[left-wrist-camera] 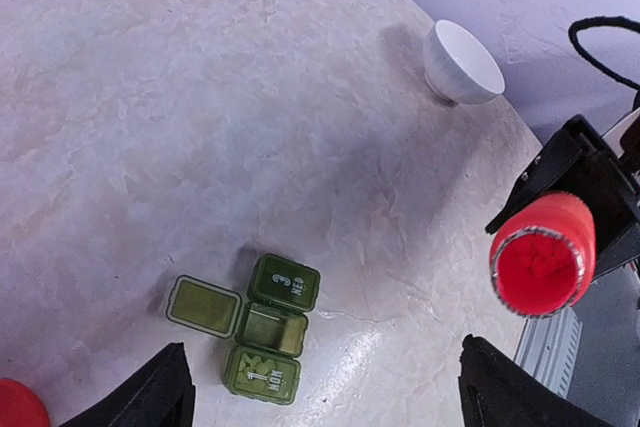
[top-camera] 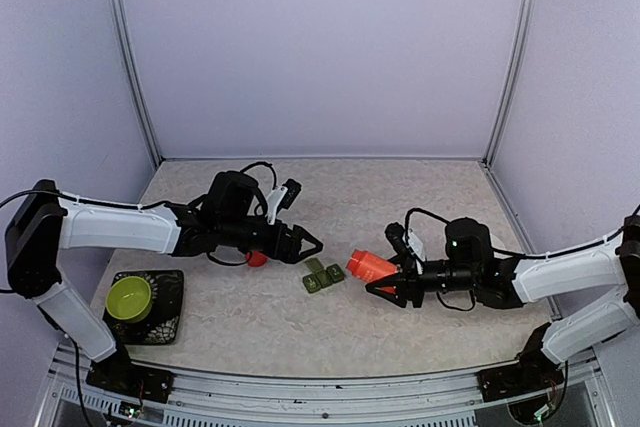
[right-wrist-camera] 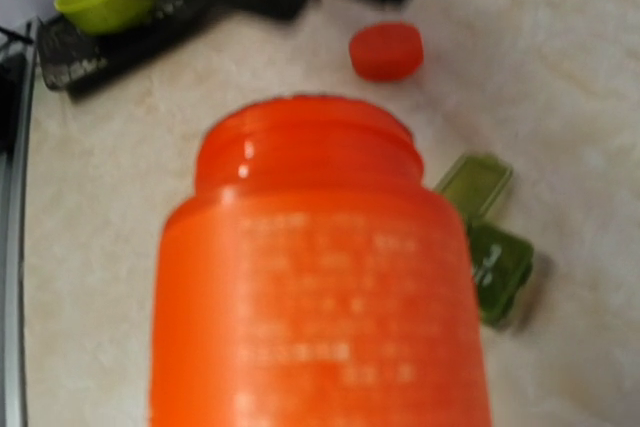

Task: Sort the pills into containers
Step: Open the pill container at the center of the board, then pour the pill into the compartment of the pill container.

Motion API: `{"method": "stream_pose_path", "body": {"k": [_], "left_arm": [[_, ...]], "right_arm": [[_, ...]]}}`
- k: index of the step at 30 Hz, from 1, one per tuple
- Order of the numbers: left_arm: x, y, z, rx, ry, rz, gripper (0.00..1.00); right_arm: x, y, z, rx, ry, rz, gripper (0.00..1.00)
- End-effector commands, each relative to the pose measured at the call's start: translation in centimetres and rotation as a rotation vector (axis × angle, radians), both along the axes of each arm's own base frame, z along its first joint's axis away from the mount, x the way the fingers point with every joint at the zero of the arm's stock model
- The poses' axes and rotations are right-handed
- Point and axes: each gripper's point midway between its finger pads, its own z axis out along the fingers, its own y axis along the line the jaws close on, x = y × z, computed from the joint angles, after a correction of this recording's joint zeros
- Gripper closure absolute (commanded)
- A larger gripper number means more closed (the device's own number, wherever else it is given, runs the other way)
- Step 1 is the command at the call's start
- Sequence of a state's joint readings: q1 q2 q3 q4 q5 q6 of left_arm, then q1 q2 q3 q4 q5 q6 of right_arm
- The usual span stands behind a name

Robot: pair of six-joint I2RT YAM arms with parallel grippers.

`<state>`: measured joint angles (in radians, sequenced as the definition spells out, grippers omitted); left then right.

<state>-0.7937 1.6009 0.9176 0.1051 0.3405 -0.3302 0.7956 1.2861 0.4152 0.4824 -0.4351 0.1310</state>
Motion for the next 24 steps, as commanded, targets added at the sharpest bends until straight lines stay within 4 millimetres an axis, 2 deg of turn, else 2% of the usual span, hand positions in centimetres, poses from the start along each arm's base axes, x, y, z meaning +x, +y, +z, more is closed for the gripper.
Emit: {"method": "stream_pose_path", "body": {"k": [1,10,17,24], "left_arm": [[0.5,-0.3,1.7,0.013,-0.038,0.042,0.09],[0.0,-1.8,2.0,0.023,-0.051,0.024,0.07],[-0.3,-1.8,0.9,0.051,-0.041,0.025,0.07],[-0.3,-1.2,-1.3,0.105,-0.013,0.052,0.08]], "right_arm": [[0.7,1.3,0.7,0.02,-0.018,0.022,0.95],[1.8,2.6,-0.4,-0.011,0.012,0.028,0.97],[2.0,3.2,-1.7,-0.04,0.039,0.042,0.97],[2.1,4.3,-2.8,-0.082,0.058,0.06,0.97]]}}
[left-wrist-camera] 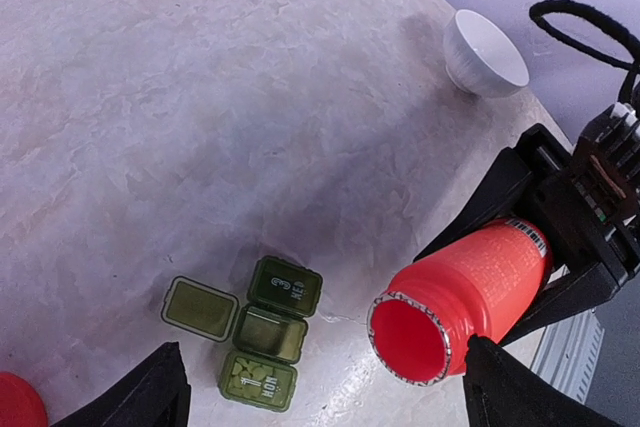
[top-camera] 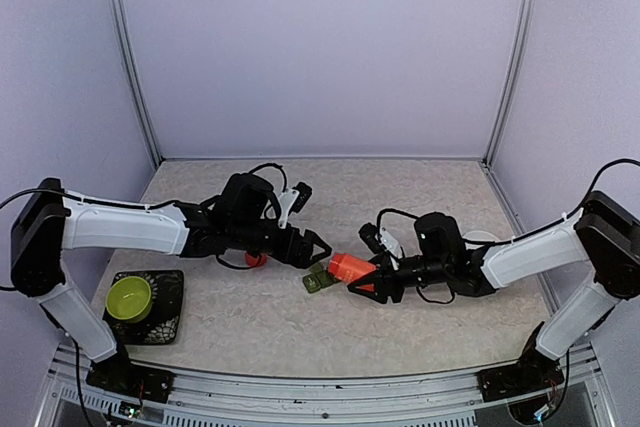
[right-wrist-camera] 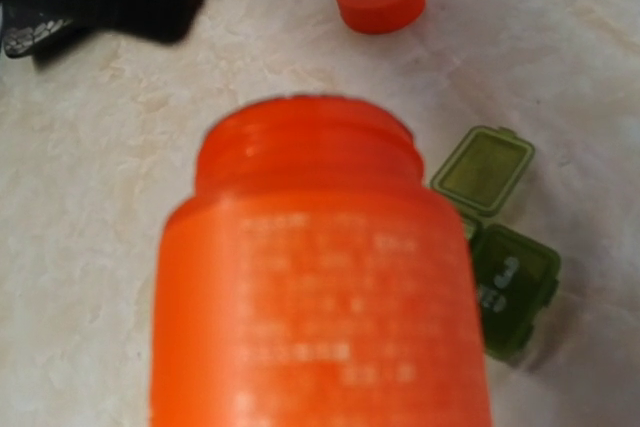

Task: Sort the pills into containers
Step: Pour the pill into the compartment of the pill container.

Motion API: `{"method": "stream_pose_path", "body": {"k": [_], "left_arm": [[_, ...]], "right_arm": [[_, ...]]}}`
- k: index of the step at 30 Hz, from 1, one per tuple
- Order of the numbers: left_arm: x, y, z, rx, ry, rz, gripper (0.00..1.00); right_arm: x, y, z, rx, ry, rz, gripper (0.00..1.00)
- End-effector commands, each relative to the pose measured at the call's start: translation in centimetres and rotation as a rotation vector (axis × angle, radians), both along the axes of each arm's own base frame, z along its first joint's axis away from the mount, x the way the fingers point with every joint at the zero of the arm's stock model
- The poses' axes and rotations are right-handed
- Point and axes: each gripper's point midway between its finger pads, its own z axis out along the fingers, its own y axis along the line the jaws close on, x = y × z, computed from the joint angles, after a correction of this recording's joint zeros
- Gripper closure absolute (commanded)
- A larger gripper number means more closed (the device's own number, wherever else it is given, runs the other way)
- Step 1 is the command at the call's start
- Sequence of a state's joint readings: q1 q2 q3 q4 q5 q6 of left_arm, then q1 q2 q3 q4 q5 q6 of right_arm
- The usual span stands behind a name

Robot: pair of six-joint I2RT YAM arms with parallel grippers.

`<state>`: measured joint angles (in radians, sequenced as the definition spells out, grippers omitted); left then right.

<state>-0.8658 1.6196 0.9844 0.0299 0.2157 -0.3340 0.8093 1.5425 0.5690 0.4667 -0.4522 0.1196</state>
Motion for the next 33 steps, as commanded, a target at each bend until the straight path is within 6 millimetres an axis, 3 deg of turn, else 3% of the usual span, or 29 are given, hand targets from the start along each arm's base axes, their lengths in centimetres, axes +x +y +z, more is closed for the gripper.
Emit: {"method": "stream_pose_path", "body": {"k": [1,7,33], "left_arm": [[0.0,0.2,-1.9,0.043,0.022,0.017,0.07],[0.0,0.8,-3.5,0.08,0.037,0.042,0.08],[-0.1,0.9,-5.3,0.112,0.053,0.045,0.08]], "right_arm": [[0.0,1.2,0.3,-0.005,-0.011,0.03,0.97],[0.0,1.6,0.1,-0.009,-0.007,0.04,0.97],[0.0,2.1,-1.6,-0.083,0.029,0.039,0.96]]}}
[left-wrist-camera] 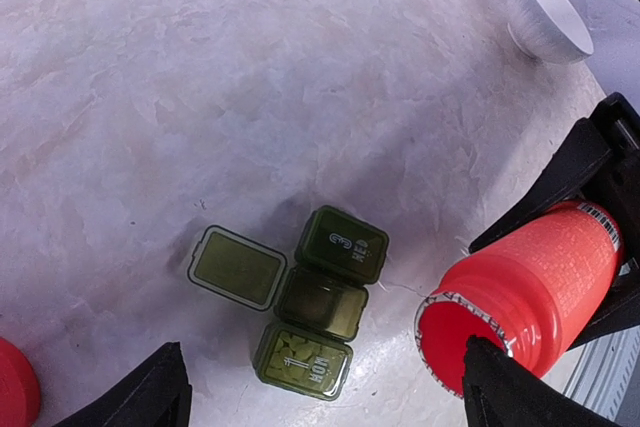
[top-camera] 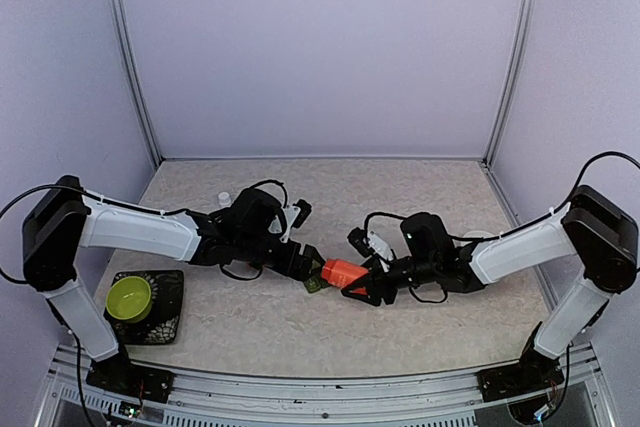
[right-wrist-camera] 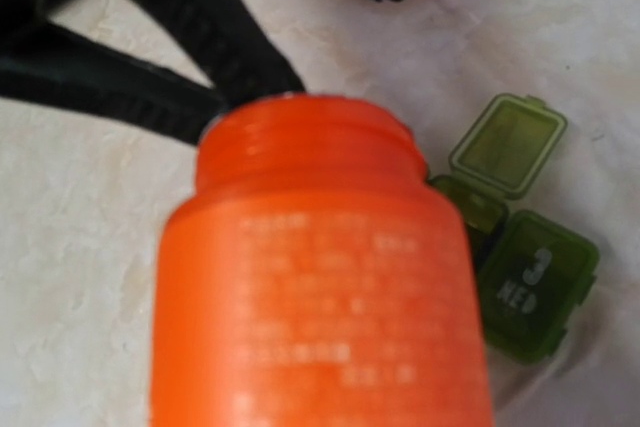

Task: Sort the pills into containers
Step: Pour the pill into the compartment of the pill container.

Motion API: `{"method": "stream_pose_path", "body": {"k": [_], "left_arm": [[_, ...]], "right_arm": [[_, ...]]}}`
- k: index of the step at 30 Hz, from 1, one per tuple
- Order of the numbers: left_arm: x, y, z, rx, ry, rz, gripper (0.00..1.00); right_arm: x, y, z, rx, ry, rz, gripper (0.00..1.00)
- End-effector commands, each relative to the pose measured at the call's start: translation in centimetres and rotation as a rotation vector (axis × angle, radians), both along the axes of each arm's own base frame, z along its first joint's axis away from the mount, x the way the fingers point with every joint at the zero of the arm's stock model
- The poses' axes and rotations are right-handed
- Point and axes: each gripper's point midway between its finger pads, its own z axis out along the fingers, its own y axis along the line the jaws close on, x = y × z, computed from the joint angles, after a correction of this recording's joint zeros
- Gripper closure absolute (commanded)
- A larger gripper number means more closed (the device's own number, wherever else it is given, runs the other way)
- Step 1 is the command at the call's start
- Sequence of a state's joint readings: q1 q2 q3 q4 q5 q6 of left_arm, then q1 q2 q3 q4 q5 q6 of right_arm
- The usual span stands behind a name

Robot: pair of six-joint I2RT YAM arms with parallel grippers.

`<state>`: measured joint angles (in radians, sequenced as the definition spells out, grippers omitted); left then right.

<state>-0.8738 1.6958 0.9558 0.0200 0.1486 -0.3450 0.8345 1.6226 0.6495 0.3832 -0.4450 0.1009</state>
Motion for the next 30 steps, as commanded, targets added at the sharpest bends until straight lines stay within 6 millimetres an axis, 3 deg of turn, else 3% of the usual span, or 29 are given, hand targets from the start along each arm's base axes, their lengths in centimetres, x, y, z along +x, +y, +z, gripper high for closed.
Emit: {"method": "stream_pose_path", "body": {"k": [1,15,30], "left_arm": [[-0.3,-0.1,-0.4,0.003,0.004,-0.005,0.08],[-0.5,-0.2,-1.5,0.022,0.021,-0.015,0.08],[-1.0,-0.6,-2.6,0.027,0.041,-0.031,0.09]], "right_arm": [[0.0,0.8,-0.1,-0.02,-0.004,0.011,0.96],[0.5,0.8,-1.4,-0.076,0.019,0.003,0.96],[0.7,1.0,-1.2,-0.085,0.017,0.003,0.96]]}}
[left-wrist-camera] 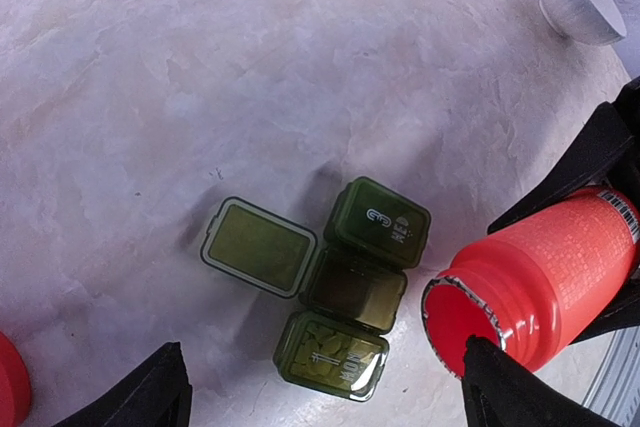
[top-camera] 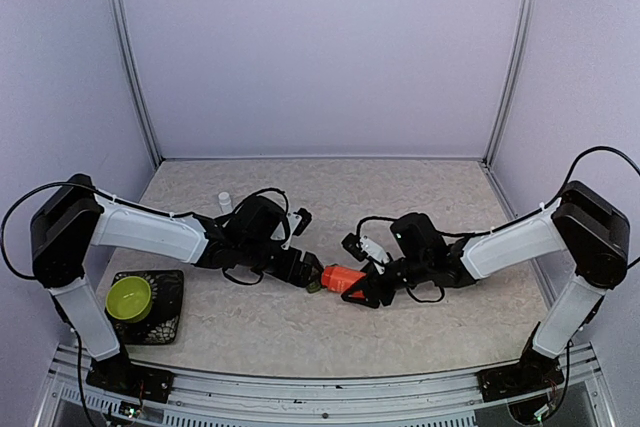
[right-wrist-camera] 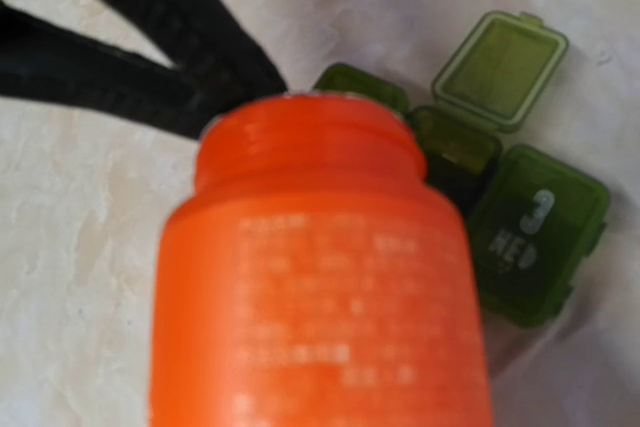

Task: Sort the pills into containers
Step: Pour the pill into the compartment of the pill container.

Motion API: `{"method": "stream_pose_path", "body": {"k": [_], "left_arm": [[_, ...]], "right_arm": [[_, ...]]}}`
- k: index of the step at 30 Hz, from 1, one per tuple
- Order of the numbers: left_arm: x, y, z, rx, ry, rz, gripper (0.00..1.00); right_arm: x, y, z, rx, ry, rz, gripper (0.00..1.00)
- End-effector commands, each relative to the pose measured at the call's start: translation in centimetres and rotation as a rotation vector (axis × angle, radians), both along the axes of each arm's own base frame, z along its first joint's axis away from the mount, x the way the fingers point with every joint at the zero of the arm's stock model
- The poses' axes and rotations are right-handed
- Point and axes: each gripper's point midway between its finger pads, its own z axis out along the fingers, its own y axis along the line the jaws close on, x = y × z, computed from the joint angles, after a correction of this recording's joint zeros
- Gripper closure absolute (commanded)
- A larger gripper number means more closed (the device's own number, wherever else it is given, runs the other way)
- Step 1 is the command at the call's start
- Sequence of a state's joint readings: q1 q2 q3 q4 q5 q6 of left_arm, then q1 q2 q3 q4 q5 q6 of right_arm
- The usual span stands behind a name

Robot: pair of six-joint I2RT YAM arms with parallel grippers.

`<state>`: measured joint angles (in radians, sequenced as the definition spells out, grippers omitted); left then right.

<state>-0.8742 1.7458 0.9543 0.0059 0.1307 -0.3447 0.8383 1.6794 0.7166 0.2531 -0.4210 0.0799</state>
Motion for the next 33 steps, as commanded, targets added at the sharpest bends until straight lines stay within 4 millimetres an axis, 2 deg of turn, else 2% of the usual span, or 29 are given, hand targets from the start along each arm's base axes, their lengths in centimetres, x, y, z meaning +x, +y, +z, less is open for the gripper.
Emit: {"method": "stream_pose_path", "body": {"k": [1,33], "left_arm": [[-0.9,-1.1,-0.1,-0.031,0.01,-0.043,0.09],[-0.7,-1.6,-0.3,-0.046,0.01,-0.046,0.08]], "right_arm": [[0.6,1.1,1.0,0.015,-0.036,0.006,0.96],[1.9,1.6,1.5,-0.06,-0.06,0.006,0.96]]}}
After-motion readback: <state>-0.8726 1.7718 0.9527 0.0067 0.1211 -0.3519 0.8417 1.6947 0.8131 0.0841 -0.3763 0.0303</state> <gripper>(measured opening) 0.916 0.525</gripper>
